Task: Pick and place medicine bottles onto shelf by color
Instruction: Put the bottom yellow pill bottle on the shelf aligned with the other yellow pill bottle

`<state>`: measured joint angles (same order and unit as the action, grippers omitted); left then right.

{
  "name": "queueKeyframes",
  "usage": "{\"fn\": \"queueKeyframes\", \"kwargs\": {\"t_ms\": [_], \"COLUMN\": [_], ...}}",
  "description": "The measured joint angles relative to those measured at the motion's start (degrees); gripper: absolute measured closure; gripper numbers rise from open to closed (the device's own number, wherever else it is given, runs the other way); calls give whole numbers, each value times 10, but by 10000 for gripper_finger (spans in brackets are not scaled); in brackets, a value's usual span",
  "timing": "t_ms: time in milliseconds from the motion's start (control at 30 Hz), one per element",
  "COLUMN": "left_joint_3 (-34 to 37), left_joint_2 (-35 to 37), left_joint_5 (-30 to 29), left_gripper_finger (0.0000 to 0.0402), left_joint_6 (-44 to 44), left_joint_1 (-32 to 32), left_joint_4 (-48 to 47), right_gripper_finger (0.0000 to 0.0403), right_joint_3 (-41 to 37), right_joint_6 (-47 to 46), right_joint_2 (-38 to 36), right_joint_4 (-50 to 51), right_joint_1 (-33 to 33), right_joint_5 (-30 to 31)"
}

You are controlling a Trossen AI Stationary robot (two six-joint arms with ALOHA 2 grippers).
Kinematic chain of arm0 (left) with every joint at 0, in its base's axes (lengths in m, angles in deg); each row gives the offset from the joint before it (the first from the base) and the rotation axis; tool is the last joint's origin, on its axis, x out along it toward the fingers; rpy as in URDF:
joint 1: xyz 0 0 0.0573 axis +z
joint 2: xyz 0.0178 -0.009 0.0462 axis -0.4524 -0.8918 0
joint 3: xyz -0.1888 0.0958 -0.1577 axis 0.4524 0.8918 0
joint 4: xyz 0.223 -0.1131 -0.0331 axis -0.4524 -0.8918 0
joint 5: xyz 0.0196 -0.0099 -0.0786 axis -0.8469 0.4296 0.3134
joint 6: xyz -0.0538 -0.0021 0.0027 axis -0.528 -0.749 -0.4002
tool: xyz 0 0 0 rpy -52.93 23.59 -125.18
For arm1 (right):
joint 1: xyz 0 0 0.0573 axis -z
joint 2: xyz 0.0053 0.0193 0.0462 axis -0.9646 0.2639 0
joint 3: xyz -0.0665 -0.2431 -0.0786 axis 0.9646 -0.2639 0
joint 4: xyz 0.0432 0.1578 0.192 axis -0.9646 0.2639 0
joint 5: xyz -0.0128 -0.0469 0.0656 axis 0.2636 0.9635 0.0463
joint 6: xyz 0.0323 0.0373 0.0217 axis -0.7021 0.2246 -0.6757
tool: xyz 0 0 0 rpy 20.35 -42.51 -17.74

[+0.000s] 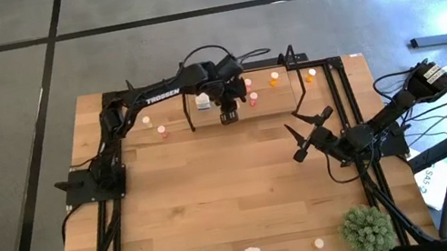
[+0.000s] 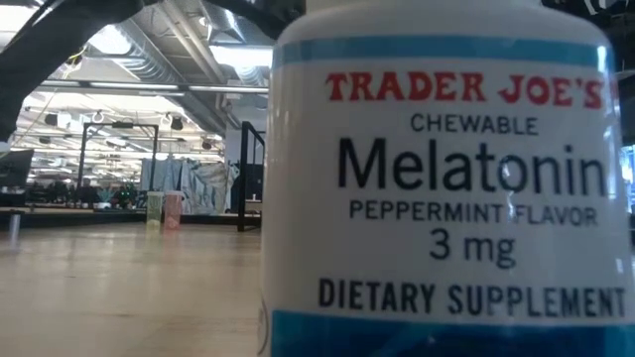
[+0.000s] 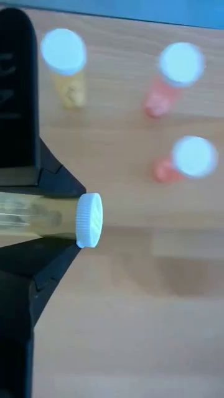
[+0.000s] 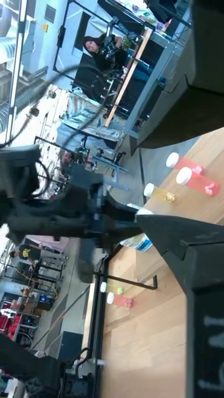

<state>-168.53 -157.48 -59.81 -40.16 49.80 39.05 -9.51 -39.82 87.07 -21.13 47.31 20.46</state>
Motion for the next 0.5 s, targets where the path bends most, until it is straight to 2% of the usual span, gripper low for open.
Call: {"fn": "queueKeyframes", "kwargs": {"t_ms": [167, 433, 500], "left_joint_3": [0, 0, 19], "left_joint_2": [17, 40, 53], "left_joint_5": [49, 91, 104], "left_gripper_finger": [322, 323, 323], "left_joint_6": [-14, -18, -20], "left_joint_1": [1, 0, 3], "left_joint_4": [25, 59, 72], "right_gripper_finger": [215, 215, 215], "right_joint_3": [0, 0, 0], "right_joint_6": [0, 0, 0], "right_joint_2": [0, 0, 0], "right_joint_4": [2, 3, 3], "right_joint_1": [0, 0, 0], "right_joint_5": [-1, 0, 0]}}
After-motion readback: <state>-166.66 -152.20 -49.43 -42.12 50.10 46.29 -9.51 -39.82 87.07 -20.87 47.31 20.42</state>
